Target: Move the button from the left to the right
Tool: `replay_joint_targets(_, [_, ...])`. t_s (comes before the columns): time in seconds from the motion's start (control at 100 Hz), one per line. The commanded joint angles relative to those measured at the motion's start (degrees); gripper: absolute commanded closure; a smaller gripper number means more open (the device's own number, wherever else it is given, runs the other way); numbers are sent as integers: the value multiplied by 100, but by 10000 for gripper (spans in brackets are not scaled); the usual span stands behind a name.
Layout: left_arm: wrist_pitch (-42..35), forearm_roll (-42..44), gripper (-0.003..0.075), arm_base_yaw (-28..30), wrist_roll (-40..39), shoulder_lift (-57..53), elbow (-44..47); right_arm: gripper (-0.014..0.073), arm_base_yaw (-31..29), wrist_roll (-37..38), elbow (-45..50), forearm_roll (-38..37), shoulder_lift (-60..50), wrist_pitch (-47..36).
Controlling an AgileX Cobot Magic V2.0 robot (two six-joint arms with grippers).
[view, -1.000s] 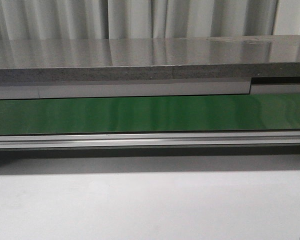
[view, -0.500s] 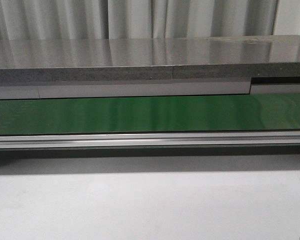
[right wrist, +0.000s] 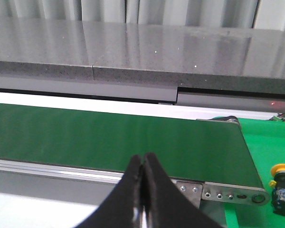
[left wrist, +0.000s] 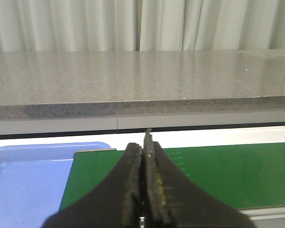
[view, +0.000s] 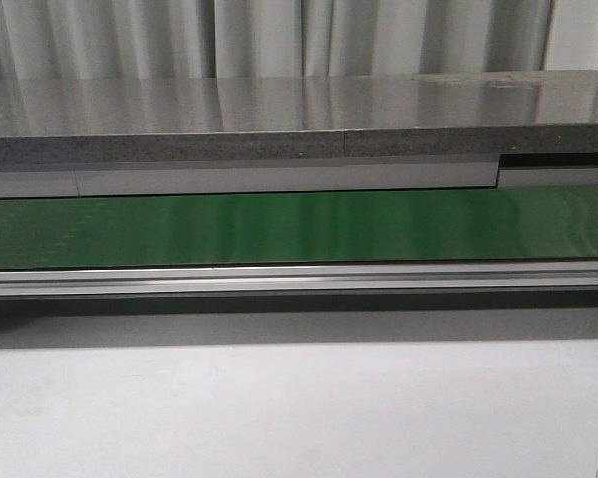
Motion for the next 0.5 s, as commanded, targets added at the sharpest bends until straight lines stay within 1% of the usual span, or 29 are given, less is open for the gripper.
replay_joint_targets(0.0, [-470, -50, 741, -40, -19, 59, -148, 660, 19, 4, 56, -53, -359, -556])
replay_joint_targets(0.08, [-470, -50, 741, -40, -19, 59, -148, 660, 19, 4, 223, -53, -701, -570])
replay_joint_targets(0.38, [-470, -50, 741, -40, -19, 59, -148, 660, 19, 10, 733, -46, -640, -1100])
replay_joint_targets(0.49, [-470, -50, 741, -40, -19, 59, -148, 660, 19, 10, 724, -46, -640, -1032])
